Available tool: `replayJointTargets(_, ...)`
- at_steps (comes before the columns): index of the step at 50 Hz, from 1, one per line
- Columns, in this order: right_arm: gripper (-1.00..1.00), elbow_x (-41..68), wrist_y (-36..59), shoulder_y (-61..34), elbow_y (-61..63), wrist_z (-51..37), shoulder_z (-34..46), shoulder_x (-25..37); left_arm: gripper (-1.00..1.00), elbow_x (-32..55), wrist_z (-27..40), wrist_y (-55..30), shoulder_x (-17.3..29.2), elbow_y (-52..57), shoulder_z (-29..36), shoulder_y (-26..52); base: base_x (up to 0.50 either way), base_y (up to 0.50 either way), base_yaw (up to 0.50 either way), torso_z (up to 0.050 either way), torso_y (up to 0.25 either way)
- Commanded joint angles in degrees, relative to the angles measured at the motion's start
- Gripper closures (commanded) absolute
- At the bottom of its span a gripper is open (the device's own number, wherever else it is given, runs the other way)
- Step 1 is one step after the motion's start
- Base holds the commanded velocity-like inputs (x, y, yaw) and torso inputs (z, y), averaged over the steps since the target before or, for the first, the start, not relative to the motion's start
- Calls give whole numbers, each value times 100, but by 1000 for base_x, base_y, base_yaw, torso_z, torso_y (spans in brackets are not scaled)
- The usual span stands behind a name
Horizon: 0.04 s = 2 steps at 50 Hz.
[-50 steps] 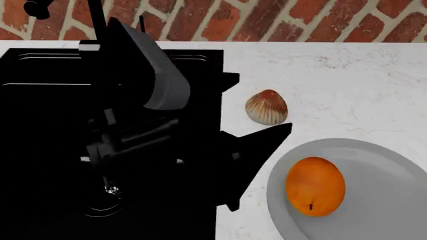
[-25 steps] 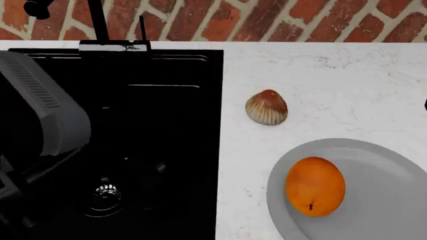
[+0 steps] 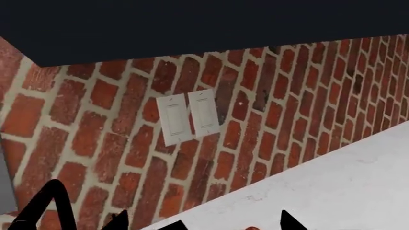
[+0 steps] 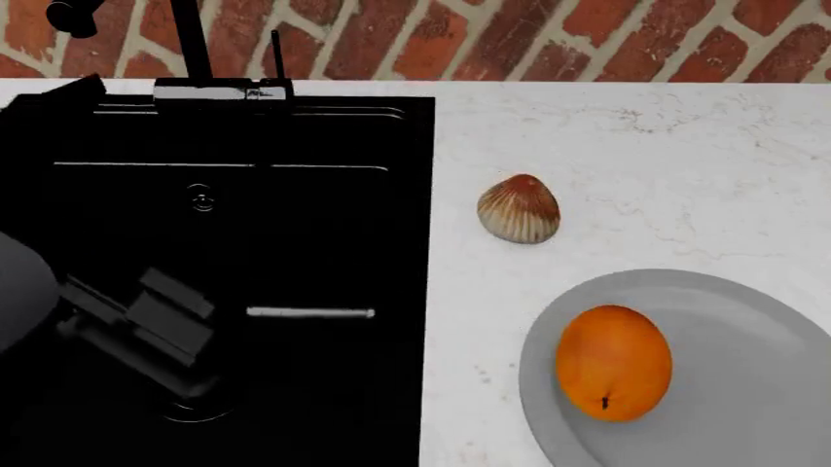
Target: Pick the orange from the sink and place it on the plate located on the counter
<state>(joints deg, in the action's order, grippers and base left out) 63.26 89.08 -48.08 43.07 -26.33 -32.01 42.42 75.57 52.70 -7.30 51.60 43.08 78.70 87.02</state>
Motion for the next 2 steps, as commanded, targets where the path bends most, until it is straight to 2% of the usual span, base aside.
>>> replayJointTargets(1, -100, 1013, -43, 297, 170, -605, -522, 238, -100, -208, 642, -168, 302, 311, -45, 59, 0, 0, 0, 0, 0)
replayJointTargets(2, -100, 1106, -52, 334, 199, -657, -581, 259, -100, -237, 708, -196, 323, 327, -43, 62, 0, 0, 0, 0, 0)
